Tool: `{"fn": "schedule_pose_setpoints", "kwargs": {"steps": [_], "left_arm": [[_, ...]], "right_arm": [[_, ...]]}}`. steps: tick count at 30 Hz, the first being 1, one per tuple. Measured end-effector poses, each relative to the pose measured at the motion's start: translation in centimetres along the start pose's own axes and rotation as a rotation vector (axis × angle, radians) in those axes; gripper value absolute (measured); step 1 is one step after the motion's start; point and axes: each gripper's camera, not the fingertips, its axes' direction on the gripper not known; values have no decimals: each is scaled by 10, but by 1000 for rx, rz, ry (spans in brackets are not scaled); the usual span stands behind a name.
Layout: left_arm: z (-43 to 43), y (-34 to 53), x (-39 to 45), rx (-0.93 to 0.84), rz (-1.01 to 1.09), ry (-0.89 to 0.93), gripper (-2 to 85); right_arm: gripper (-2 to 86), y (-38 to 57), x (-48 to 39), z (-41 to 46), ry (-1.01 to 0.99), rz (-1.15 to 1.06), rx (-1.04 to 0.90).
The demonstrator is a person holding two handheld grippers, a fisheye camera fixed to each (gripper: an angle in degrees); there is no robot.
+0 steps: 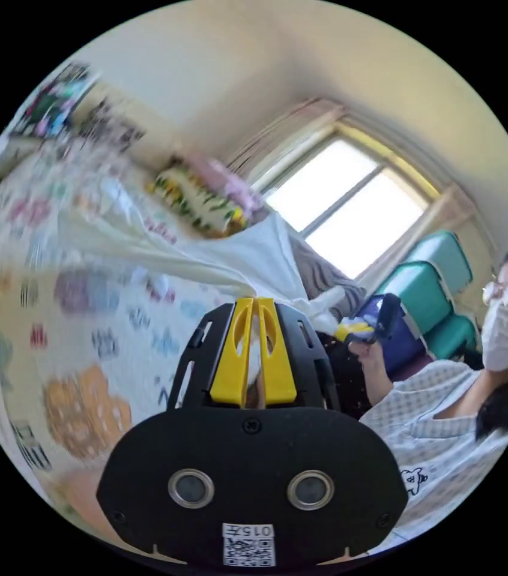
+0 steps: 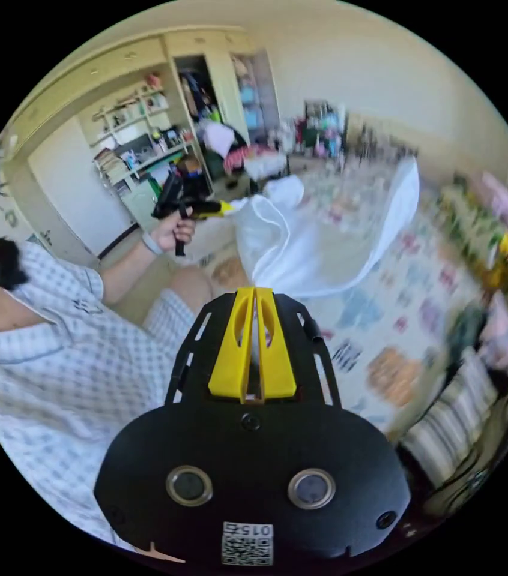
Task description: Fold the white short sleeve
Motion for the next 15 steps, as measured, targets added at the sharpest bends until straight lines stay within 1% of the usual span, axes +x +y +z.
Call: {"fn": "schedule_pose_setpoints", "kwargs": {"steps": [1,2,4,6,7,8,11,13,14,15], "left_arm": [[13,23,-35,-25,-123,-2,0],[20,33,-50,-38,-176,-14,1],[41,69,-97,-87,-391,-61,10],[51,86,-105,-88,-418,-67,17],[56,92,-101,-103,-395,-88,25],[59,94,-99,-114,-386,-110,28],[74,103,-86,-134,-369,-193,81],[97,111,-87,-153,-416,-233,115],[104,114,-89,-158,-442,-240,116],[119,123,-96,-165,-523,-245,119]], "right_arm": [[-2,14,22,43,-108,109,-68],[-2,20,32,62,-167,156,-100],[3,36,58,121,-292,296,-227],[9,37,64,133,-352,313,-237],[17,33,65,129,-370,284,-217],[23,31,66,125,-358,268,-206],[48,21,93,105,-177,277,-160],[65,12,129,98,-49,323,-163],[70,10,138,97,-30,331,-164],[83,3,154,98,0,340,-161]]}}
